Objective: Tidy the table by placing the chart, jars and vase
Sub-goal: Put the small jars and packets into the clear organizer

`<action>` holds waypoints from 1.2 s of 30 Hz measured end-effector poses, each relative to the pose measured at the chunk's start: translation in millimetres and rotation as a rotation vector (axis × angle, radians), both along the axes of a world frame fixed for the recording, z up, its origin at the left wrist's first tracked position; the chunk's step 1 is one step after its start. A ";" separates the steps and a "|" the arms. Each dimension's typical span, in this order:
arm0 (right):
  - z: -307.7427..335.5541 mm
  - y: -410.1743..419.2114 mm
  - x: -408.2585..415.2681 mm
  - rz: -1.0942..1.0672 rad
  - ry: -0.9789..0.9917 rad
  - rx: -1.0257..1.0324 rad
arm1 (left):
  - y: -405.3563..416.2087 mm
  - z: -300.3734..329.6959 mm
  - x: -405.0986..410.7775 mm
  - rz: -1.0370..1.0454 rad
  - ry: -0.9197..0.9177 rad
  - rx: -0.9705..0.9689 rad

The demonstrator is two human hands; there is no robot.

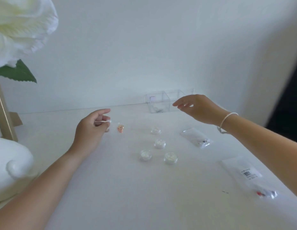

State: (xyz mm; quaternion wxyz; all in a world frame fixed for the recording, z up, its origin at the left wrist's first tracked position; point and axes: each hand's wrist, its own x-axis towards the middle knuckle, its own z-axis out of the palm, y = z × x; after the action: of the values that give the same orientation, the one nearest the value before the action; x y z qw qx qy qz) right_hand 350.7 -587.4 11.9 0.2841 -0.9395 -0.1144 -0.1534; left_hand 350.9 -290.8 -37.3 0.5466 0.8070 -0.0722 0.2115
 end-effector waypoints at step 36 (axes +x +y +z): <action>-20.9 -39.9 -14.5 0.144 0.371 -0.211 | -150.1 49.0 141.0 0.020 0.010 0.185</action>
State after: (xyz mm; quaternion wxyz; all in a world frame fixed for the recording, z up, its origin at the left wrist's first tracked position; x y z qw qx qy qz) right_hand 336.2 -627.3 -9.0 0.2109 -0.9655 -0.1422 0.0555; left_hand 491.9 -440.9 11.7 0.4679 0.8559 -0.0807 0.2051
